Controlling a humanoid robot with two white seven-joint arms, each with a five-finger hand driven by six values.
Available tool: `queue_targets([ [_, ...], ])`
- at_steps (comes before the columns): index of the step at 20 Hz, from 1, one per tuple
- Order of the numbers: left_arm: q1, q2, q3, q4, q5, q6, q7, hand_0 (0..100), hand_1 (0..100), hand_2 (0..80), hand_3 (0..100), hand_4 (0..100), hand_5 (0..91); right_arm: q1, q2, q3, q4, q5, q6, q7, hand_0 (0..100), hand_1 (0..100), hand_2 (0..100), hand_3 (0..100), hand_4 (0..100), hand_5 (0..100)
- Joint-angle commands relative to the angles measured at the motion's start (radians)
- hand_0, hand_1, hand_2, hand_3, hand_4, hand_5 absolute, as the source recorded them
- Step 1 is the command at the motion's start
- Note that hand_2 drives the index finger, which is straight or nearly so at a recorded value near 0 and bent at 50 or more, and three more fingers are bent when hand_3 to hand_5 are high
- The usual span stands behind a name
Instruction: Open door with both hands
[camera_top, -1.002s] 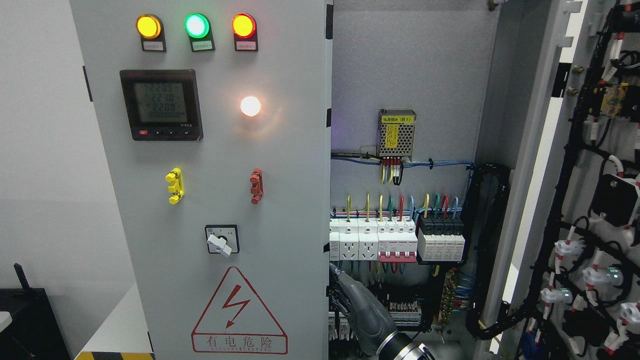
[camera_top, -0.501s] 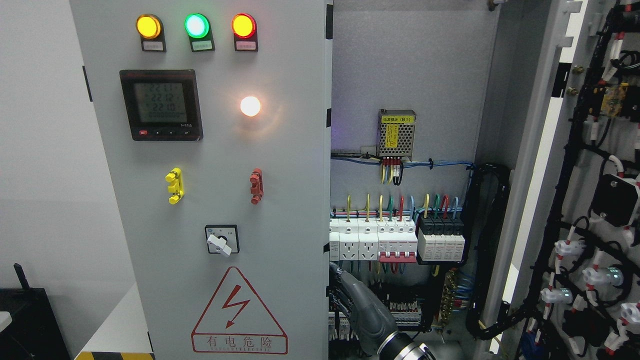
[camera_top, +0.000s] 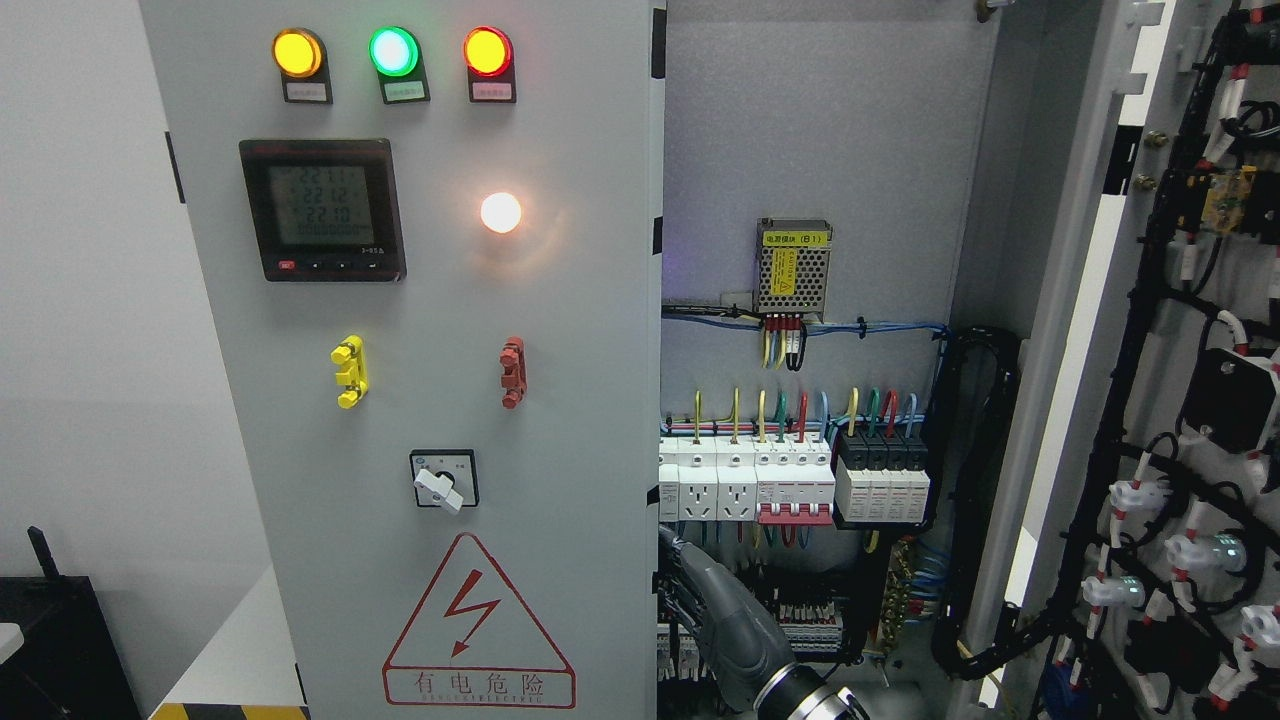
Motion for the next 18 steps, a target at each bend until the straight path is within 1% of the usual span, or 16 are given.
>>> queue_targets([
  [1,0.018,0.000,0.000,-0.002,-0.001,0.000,-0.001,0,0,0.0,0,0,0.0,-0.001,0.000,0.002,0.002,0.000,0.000,0.015,39,0,0,0,0,0],
  [2,0.018,0.000,0.000,-0.002,-0.001,0.000,-0.001,0,0,0.0,0,0,0.0,-0.001,0.000,0.002,0.002,0.000,0.000,0.025,39,0,0,0,0,0],
  [10,0.018,0.000,0.000,-0.002,-0.001,0.000,-0.001,0,0,0.0,0,0,0.0,-0.007,0.000,0.002,0.008,0.000,0.000,0.031,39,0,0,0,0,0],
  [13,0.018,0.000,0.000,-0.002,0.000,0.000,0.000,0,0,0.0,0,0,0.0,-0.007,0.000,0.002,0.008,0.000,0.000,0.049,39,0,0,0,0,0],
  [18,0.018,0.000,0.000,-0.002,0.000,0.000,-0.001,0,0,0.0,0,0,0.0,-0.007,0.000,0.002,0.007,-0.002,0.000,0.051,39,0,0,0,0,0],
])
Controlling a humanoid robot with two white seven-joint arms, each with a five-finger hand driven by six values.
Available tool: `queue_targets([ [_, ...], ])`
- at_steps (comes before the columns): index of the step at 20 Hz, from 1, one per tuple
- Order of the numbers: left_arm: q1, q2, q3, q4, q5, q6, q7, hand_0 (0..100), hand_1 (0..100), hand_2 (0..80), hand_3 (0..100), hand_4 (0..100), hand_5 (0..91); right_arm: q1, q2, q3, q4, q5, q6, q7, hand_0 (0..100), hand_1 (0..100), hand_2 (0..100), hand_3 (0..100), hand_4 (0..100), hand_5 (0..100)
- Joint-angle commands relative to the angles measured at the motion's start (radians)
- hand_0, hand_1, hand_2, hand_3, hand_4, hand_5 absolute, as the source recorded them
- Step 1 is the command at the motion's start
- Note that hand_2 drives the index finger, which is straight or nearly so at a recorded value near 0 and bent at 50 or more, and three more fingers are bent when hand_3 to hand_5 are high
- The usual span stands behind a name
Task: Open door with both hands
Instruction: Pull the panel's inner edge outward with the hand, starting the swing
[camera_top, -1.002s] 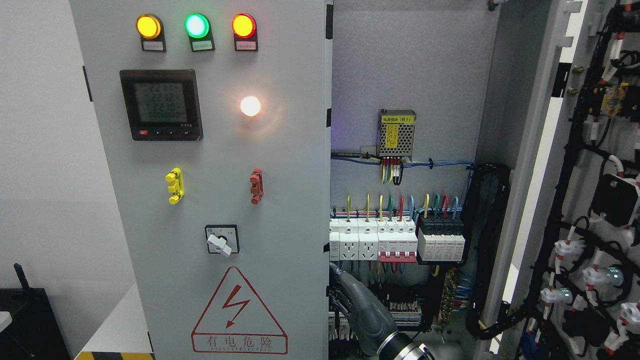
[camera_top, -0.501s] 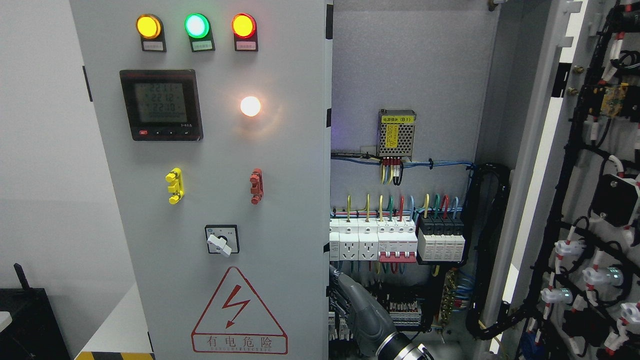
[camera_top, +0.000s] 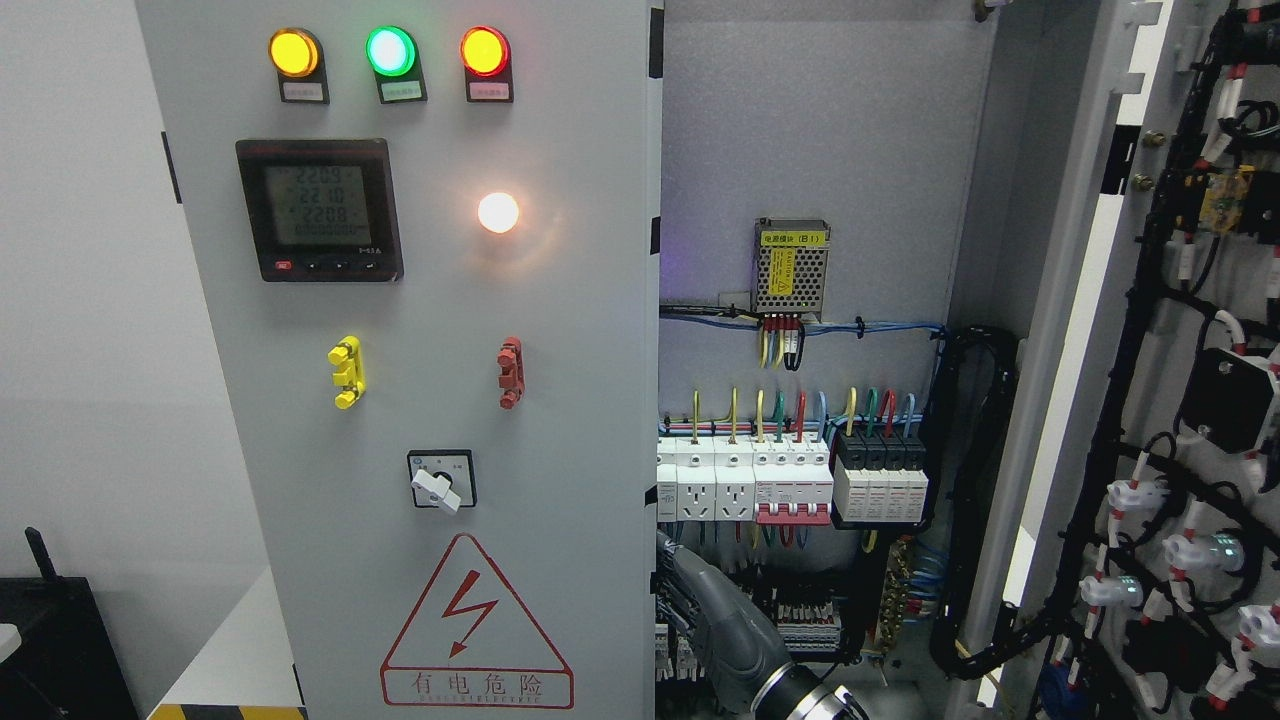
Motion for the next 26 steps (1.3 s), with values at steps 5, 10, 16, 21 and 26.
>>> queue_targets([
  [5,0.018,0.000,0.000,-0.002,0.000,0.000,0.001,0,0,0.0,0,0,0.0,-0.001,0.000,0.001,0.001,-0.001,-0.001,0.018,39,0,0,0,0,0],
  [10,0.018,0.000,0.000,-0.002,0.000,0.000,-0.001,0,0,0.0,0,0,0.0,-0.001,0.000,0.001,0.001,-0.001,-0.001,0.030,39,0,0,0,0,0],
  [16,0.018,0.000,0.000,-0.002,0.000,0.000,-0.001,0,0,0.0,0,0,0.0,-0.001,0.000,0.001,0.000,-0.001,-0.001,0.033,39,0,0,0,0,0],
  [21,0.018,0.000,0.000,-0.002,-0.001,0.000,-0.001,0,0,0.0,0,0,0.0,0.001,0.002,0.001,-0.006,-0.001,-0.001,0.048,39,0,0,0,0,0],
  [26,0.018,0.000,0.000,-0.002,0.000,0.000,-0.001,0,0,0.0,0,0,0.0,0.001,0.002,0.012,-0.009,-0.001,-0.001,0.073,39,0,0,0,0,0],
])
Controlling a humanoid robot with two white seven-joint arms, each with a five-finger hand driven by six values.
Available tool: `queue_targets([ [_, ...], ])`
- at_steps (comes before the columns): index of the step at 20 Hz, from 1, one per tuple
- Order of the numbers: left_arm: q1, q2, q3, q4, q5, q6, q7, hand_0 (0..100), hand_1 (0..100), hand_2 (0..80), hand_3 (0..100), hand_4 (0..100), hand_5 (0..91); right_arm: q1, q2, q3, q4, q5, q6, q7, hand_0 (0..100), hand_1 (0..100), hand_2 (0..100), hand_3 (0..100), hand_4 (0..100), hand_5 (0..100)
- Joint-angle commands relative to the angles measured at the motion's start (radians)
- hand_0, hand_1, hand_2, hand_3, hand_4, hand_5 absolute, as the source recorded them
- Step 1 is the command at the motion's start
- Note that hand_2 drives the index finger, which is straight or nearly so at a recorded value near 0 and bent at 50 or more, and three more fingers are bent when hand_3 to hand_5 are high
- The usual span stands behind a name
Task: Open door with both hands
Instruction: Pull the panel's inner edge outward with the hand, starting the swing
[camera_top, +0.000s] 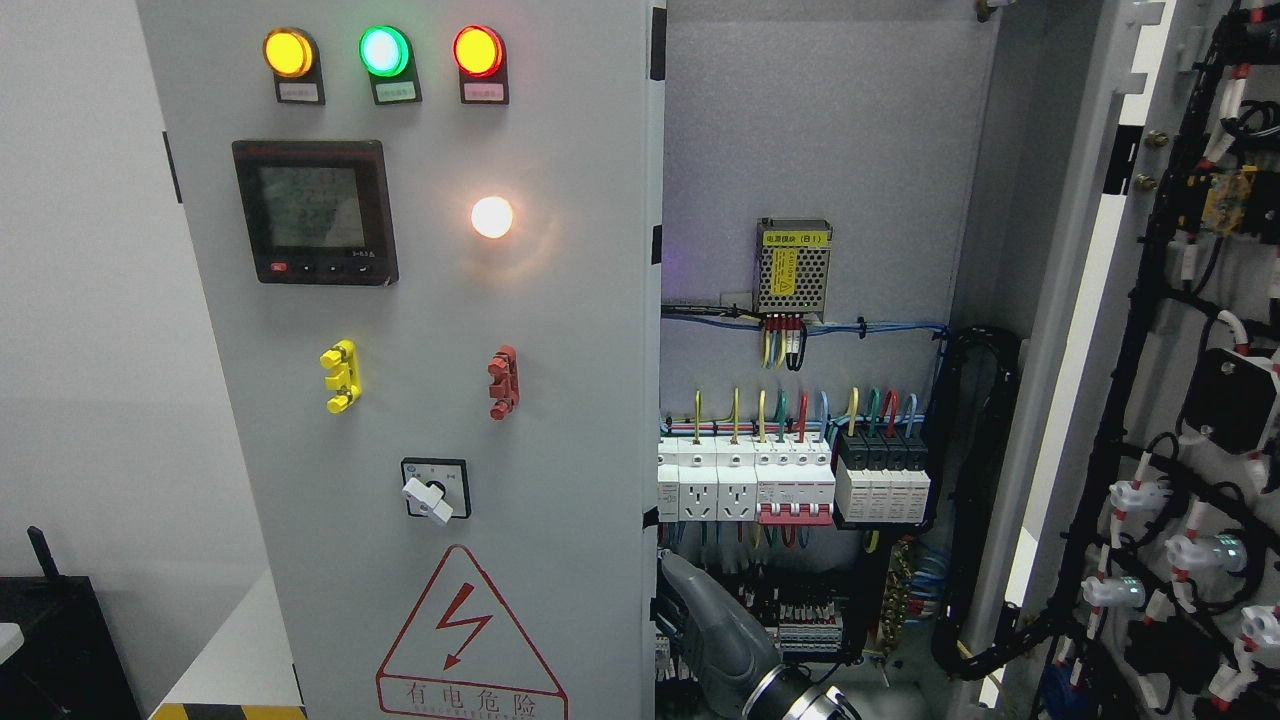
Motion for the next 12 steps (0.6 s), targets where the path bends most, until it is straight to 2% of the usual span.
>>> queue_targets([
  [1,0.018,0.000,0.000,-0.002,-0.001,0.000,0.000,0,0,0.0,0,0,0.0,0.001,-0.014,0.011,-0.006,0.000,-0.001,0.023,39,0,0,0,0,0],
  [6,0.018,0.000,0.000,-0.002,0.000,0.000,0.001,0,0,0.0,0,0,0.0,0.000,-0.014,0.011,-0.006,0.000,-0.001,0.042,39,0,0,0,0,0],
  [12,0.018,0.000,0.000,-0.002,-0.001,0.000,0.000,0,0,0.0,0,0,0.0,0.004,-0.014,0.009,-0.009,-0.002,-0.001,0.088,39,0,0,0,0,0],
])
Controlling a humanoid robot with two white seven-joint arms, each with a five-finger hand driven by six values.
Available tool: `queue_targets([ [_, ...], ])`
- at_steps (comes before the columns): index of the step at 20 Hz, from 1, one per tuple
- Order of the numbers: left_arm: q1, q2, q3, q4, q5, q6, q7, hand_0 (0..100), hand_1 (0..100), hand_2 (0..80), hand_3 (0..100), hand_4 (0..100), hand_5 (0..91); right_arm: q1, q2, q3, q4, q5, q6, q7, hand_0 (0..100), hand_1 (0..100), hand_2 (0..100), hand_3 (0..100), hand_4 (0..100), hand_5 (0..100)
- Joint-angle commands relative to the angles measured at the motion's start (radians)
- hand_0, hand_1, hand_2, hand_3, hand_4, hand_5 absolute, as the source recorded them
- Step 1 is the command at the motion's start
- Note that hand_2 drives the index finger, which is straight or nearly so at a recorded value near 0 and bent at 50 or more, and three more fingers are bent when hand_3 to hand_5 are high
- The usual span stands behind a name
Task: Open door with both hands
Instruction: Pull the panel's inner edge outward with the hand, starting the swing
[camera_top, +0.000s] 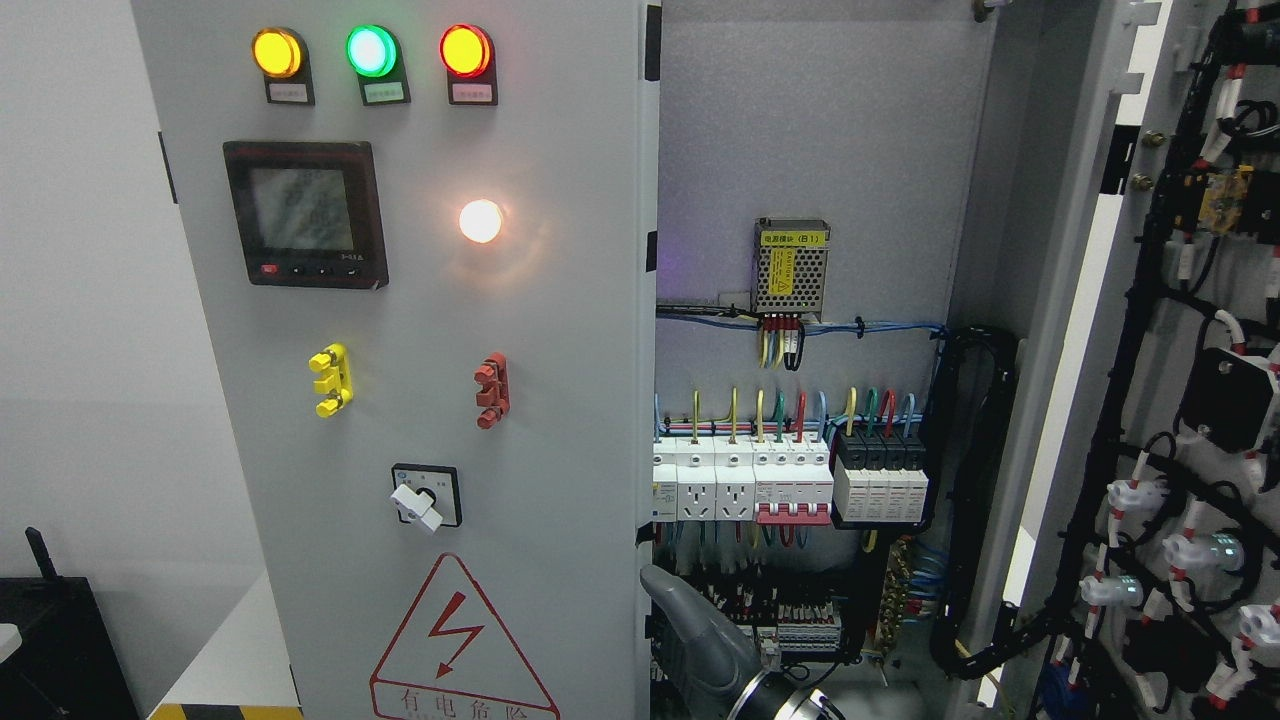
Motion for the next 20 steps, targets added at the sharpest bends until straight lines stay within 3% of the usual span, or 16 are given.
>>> queue_targets([
  [1,0.018,0.000,0.000,-0.002,-0.001,0.000,0.004,0,0,0.0,0,0,0.0,0.005,-0.027,0.002,-0.008,-0.002,-0.001,0.037,39,0,0,0,0,0],
  [3,0.018,0.000,0.000,-0.002,-0.001,0.000,0.004,0,0,0.0,0,0,0.0,0.008,-0.027,0.002,-0.018,-0.033,-0.001,0.061,39,0,0,0,0,0],
  [8,0.018,0.000,0.000,-0.002,0.000,0.000,0.002,0,0,0.0,0,0,0.0,0.011,-0.027,0.002,-0.031,-0.059,-0.001,0.063,39,0,0,0,0,0],
  [12,0.018,0.000,0.000,-0.002,0.000,0.000,0.004,0,0,0.0,0,0,0.0,0.017,-0.029,0.004,-0.061,-0.077,-0.001,0.100,39,0,0,0,0,0],
  [16,0.018,0.000,0.000,-0.002,0.000,0.000,0.004,0,0,0.0,0,0,0.0,0.025,-0.029,0.011,-0.075,-0.082,-0.001,0.110,39,0,0,0,0,0],
  [20,0.018,0.000,0.000,-0.002,0.000,0.000,0.002,0,0,0.0,0,0,0.0,0.040,-0.029,0.030,-0.103,-0.112,-0.001,0.170,39,0,0,0,0,0],
])
